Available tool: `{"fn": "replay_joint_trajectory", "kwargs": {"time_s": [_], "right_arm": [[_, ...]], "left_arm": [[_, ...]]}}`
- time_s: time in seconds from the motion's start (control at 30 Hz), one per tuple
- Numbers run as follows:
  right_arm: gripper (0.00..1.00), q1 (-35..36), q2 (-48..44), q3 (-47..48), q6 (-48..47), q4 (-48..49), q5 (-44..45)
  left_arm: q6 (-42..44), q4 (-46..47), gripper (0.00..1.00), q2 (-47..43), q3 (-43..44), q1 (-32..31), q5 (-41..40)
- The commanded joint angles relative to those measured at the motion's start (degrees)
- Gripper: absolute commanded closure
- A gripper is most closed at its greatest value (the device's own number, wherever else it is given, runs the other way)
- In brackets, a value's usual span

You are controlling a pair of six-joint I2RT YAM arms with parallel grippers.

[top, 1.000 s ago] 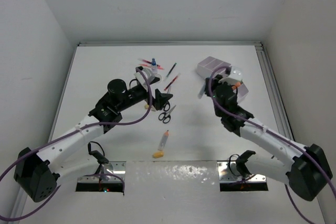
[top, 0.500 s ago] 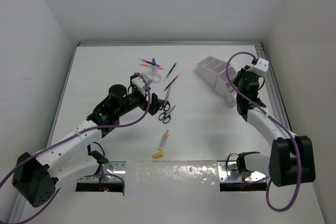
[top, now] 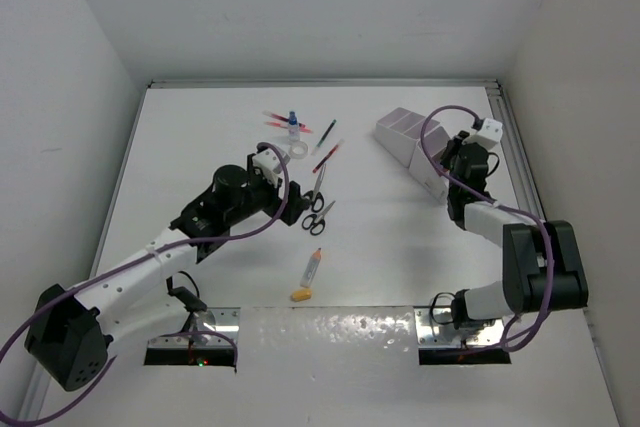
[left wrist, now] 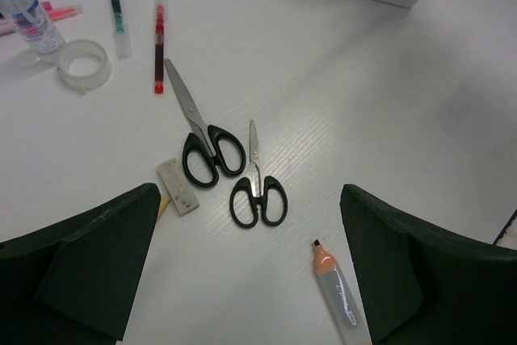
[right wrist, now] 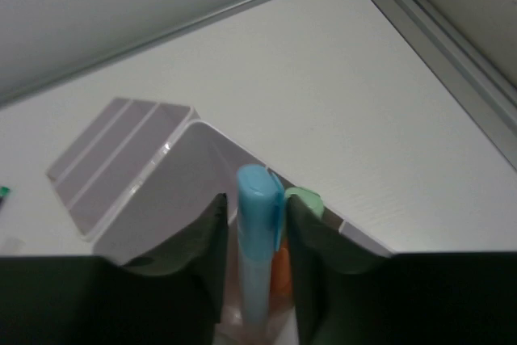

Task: Sort the stationery into containers
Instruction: Place the stationery in the storage box.

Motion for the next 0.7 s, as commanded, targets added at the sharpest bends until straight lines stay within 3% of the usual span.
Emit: {"fn": "replay_joint_trajectory", "kwargs": {"time_s": [0.0,0.13,0.27,0.3,0.37,0.4,0.5,0.57,0.67], "right_arm": [[0.62,-0.15,-0.12,-1.54,0.86,6.44,-1.29],[0.38,0.28,-4.25,-0.41,0.07,1.7,-0.77],[0.33,1.6,-9.61,1.96,-1.6,-6.46,1.17],[0.33,2.04,-12.14,3.27,-1.95,-8.23,1.69],[0.33,4.41,-14.53,6.52,-2.22,-16.53,3.79],[0.34,5.55,-16.89,7.58,-1.96,-19.73,4.42],[0.36,11.43,-20.33,9.44,1.37,-32.3,6.0],[0.37,16.7,-24.02,7.34,5.68,-37.67,7.84],[0.38,23.3,-28.86,3.21,12.79,-40.49,10.39]], "left_arm": [[-0.44,2.0,0.08,0.64,-0.04,0.58,-0.58],[-1.75,0.86,0.09,1.17,-0.04,0.4,-0.58],[-3.77,-3.52,0.22,3.1,1.27,-0.82,-1.01],[-4.12,-5.89,0.35,3.97,1.8,-1.35,-1.1],[-3.69,-10.1,0.48,5.12,3.11,-2.93,0.47],[-3.51,-11.7,0.59,6.78,3.64,-3.29,1.26],[-1.77,-19.06,0.69,11.51,6.71,-5.48,3.11],[-0.53,-23.48,0.68,15.31,8.65,-7.15,4.25],[-0.52,-26.12,0.47,18.47,9.45,-10.74,4.79]]}}
